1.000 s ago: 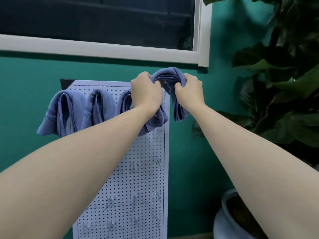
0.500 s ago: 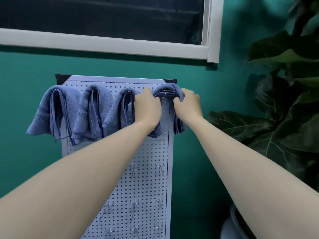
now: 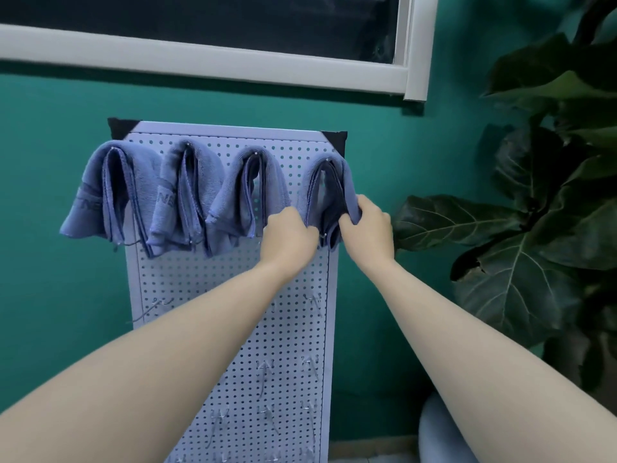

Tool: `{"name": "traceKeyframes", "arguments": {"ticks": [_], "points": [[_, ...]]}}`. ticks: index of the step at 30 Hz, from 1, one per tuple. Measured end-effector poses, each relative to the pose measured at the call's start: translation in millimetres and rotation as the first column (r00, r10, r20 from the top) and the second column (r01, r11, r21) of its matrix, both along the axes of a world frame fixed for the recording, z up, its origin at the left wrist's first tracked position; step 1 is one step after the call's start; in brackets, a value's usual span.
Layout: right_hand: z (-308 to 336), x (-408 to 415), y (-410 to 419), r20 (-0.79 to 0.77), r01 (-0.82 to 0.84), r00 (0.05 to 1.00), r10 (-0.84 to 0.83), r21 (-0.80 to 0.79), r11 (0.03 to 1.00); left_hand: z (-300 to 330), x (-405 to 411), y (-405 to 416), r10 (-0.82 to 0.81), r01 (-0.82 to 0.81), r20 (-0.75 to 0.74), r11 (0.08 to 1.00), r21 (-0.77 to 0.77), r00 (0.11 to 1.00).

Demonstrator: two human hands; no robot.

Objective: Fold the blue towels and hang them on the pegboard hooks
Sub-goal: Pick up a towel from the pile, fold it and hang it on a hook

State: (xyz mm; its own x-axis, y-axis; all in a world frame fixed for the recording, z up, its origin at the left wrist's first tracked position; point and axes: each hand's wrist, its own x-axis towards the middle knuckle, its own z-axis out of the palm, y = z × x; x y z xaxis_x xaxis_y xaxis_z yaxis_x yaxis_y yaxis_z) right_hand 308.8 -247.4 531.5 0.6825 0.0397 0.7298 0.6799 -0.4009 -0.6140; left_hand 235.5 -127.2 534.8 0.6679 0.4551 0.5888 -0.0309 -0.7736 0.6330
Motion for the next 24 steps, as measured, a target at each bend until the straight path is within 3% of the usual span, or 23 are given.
{"name": "traceKeyframes", "arguments": {"ticks": [6,15,24], "points": [[-20,-32,-16,-0.093,0.016,0.995,-0.018,-0.021,1.0,-23,-30,9,-0.073,0.065,-0.108,0.995,-0.072,0.991],[-89,-89,-23,-0.341,0.017,0.94,0.016,0.092,0.996,-67,-91,23,-0.1,0.095,-0.263,0.995,-0.032,0.96],[-211,-178,-11,-0.526,-0.082,0.837,0.148,0.146,0.986,-194,-185,61,-0.121,0.082,-0.452,0.991,-0.105,0.884]]}}
